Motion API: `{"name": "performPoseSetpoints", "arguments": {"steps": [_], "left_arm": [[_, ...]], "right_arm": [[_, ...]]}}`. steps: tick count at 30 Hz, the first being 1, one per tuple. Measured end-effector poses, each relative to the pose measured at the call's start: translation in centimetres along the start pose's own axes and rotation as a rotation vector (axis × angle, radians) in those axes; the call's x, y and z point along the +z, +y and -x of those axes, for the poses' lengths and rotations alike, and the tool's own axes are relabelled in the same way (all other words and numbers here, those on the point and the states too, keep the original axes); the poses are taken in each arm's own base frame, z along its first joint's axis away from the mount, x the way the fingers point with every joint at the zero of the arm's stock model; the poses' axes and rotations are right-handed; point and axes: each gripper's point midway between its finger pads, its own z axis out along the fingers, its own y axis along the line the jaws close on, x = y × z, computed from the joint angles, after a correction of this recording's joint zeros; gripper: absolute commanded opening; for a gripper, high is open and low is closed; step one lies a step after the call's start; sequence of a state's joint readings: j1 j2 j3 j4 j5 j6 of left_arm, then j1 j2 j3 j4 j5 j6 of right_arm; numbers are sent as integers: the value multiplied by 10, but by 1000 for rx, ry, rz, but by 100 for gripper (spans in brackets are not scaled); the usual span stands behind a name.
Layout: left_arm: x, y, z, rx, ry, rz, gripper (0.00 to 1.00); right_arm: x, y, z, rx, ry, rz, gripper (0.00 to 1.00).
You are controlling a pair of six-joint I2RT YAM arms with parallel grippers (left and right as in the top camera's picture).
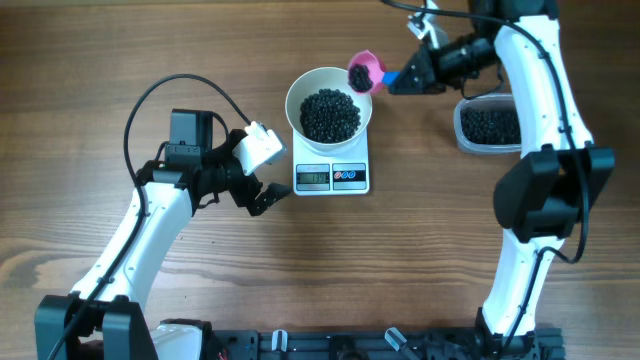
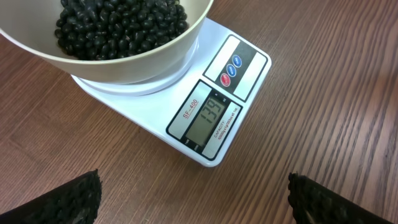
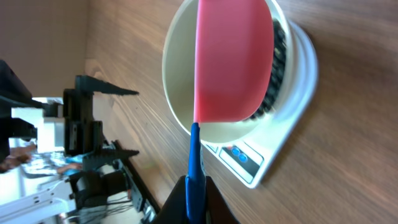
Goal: Scoop item into bowl and weigh 150g on scale
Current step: 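Carry the scoop over the white bowl and tip beans in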
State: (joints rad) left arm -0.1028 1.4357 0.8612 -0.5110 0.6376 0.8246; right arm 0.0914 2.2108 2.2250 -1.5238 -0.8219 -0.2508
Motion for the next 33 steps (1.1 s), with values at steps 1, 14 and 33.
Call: {"name": "performPoseSetpoints", "arguments": {"steps": [1,14,33], "left_arm": [[0,0,0,0,0,0,100],[0,0,0,0,0,0,100],[0,0,0,0,0,0,100]], "right_arm": [[1,6,3,-10,-3,-11,4],[56,24,-2,-85,106,-319,4],[67,11,3,-224,121,-683,4]]}}
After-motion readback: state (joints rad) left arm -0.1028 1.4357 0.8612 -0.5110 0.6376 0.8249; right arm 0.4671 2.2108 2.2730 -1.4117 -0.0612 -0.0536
